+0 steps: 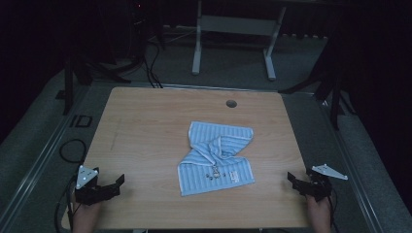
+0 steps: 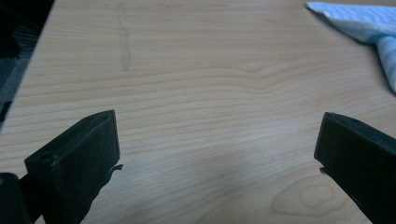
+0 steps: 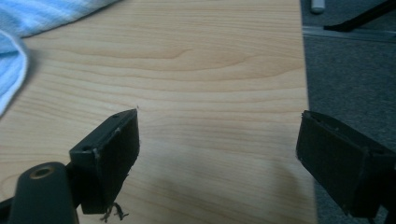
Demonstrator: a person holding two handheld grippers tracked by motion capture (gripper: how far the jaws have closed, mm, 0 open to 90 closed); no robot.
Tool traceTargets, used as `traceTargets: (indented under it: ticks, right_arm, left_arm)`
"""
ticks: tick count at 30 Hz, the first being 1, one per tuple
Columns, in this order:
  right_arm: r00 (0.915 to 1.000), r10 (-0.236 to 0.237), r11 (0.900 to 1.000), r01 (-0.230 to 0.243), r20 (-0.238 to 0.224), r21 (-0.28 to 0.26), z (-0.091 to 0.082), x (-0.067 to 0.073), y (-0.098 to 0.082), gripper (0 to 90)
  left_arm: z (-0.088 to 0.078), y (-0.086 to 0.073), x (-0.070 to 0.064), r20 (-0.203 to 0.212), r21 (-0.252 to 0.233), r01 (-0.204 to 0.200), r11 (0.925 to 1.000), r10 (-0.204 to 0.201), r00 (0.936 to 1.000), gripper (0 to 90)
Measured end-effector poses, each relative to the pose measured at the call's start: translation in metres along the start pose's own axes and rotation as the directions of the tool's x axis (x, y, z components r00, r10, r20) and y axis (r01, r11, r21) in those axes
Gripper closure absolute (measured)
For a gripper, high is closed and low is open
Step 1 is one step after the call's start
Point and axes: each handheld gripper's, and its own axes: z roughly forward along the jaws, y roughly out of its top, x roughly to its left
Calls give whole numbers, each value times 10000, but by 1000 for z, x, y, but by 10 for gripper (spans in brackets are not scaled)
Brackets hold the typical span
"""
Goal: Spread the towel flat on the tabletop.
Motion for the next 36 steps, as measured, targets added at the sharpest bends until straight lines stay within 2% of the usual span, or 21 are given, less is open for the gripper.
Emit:
traceTargets:
  ticks: [3, 4, 6, 10, 12, 13, 14, 17, 19, 20, 22, 23, 25, 28, 31, 32, 34, 35, 36]
  right_arm:
    - [9998, -169, 9999, 169, -111, -22, 0, 2, 0, 131]
    - [9996, -219, 9998, 219, -155, 34, 0, 2, 0, 133]
    - [9992, -339, 9990, 344, -202, 280, 1, 4, 0, 138]
    - [9957, -817, 9942, 844, -430, 671, 3, 9, 2, 138]
    - [9930, -946, 9924, 998, -709, 726, 3, 12, 4, 137]
    - [9918, -1080, 9907, 1131, -684, 758, 3, 15, 5, 137]
    - [9899, -1241, 9886, 1293, -681, 776, 3, 17, 7, 136]
    - [9829, -1304, 9838, 1445, -1297, 1064, 6, 24, 12, 126]
    - [9752, -1161, 9815, 1418, -1882, 1289, 8, 29, 16, 122]
    - [9716, -1214, 9801, 1497, -2030, 1307, 9, 33, 18, 122]
    - [9649, -1533, 9754, 1823, -2130, 1242, 12, 41, 22, 122]
    - [9609, -1613, 9733, 1927, -2249, 1250, 13, 45, 24, 121]
    - [9506, -1642, 9707, 2031, -2634, 1280, 17, 51, 29, 121]
    - [9318, -1942, 9594, 2456, -3066, 1386, 23, 62, 35, 120]
    - [9093, -2194, 9473, 2853, -3535, 1458, 28, 73, 39, 120]
    - [9045, -2263, 9441, 2950, -3614, 1472, 30, 77, 40, 121]
    - [8930, -2543, 9331, 3275, -3714, 1484, 33, 84, 41, 122]
    - [8930, -2543, 9331, 3275, -3714, 1484, 33, 84, 41, 122]
    - [8809, -2734, 9258, 3499, -3863, 1429, 37, 90, 43, 133]
  left_arm:
    - [1, 1, -1, 241, 265, -280, 9993, 273, 9993, 0]
    - [2, 2, -2, 320, 532, -389, 9978, 372, 9988, 0]
    - [4, 3, -2, 552, 1237, -525, 9909, 459, 9974, 1]
    - [8, 4, -4, 892, 1874, -467, 9812, 303, 9955, 0]
    - [10, 5, -7, 907, 1858, -762, 9796, 601, 9941, 0]
    - [10, 7, -9, 949, 1840, -797, 9797, 630, 9935, 1]
    - [11, 8, -11, 1083, 1711, -726, 9826, 545, 9926, 1]
    - [13, 15, -17, 1445, 1602, -462, 9860, 228, 9892, 3]
    - [17, 19, -23, 1811, 1888, -339, 9814, -8, 9835, 19]
    - [18, 21, -26, 1912, 1952, -402, 9799, 22, 9815, 19]
    - [24, 24, -35, 2047, 2218, -620, 9731, 157, 9787, 19]
    - [26, 26, -40, 2190, 2349, -856, 9682, 331, 9752, 19]
    - [31, 28, -50, 2392, 2347, -1229, 9643, 653, 9688, 19]
    - [40, 32, -61, 2768, 2441, -1387, 9598, 681, 9585, 21]
    - [46, 37, -71, 3054, 2431, -1607, 9566, 817, 9487, 40]
    - [48, 38, -75, 3094, 2451, -1739, 9538, 931, 9464, 46]
    - [52, 41, -82, 3300, 2378, -1993, 9507, 1139, 9371, 51]
    - [52, 41, -82, 3300, 2378, -1993, 9507, 1139, 9371, 65]
    - [56, 43, -88, 3437, 2367, -2130, 9480, 1234, 9309, 67]
